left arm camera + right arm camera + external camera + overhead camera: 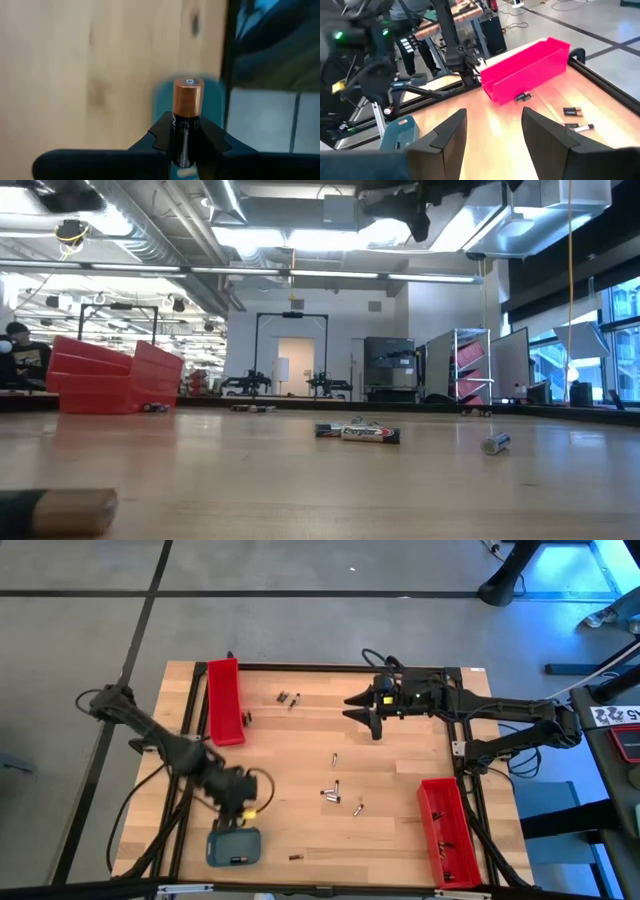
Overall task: Sort batteries
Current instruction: Put the large black battery into the blue bin
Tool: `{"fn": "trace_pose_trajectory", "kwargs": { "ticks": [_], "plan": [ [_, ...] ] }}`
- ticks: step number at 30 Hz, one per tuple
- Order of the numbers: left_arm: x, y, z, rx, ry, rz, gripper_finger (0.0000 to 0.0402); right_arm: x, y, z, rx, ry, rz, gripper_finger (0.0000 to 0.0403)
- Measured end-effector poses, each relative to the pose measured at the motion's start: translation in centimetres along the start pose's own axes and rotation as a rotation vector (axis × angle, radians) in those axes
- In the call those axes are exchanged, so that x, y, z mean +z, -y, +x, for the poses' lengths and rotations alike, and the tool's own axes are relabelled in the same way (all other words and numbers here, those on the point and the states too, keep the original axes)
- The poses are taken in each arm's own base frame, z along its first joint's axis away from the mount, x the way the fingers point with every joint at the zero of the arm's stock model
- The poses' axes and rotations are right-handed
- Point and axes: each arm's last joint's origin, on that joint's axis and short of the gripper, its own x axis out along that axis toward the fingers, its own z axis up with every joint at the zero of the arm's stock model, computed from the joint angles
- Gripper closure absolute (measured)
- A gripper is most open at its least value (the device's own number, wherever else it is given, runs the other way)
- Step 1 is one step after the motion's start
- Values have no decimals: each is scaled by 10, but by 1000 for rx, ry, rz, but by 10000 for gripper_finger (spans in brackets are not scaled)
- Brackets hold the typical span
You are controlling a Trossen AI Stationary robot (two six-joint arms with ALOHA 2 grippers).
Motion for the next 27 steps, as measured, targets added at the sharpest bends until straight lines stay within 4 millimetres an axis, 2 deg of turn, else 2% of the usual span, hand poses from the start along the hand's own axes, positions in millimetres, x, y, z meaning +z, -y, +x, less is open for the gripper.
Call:
{"fn": "trace_pose_trajectory", "kwargs": {
  "ticks": [5, 12, 16, 21, 27],
  "plan": [
    [-31, 7, 38, 7, -44, -93, 364, -1, 1, 0, -19, -5, 1, 212],
    [-52, 29, 73, -25, -73, 6, 364, -1, 1, 1, -27, -5, 3, 212],
    [-59, 39, 93, -27, -98, 82, 364, -1, 1, 1, -27, -6, 4, 212],
    [-61, 38, 115, 25, -139, 111, 356, -1, 1, 1, -28, -8, 6, 212],
    [-62, 38, 129, 35, -157, 123, 351, -2, 1, 1, -29, -10, 7, 212]
  ]
}}
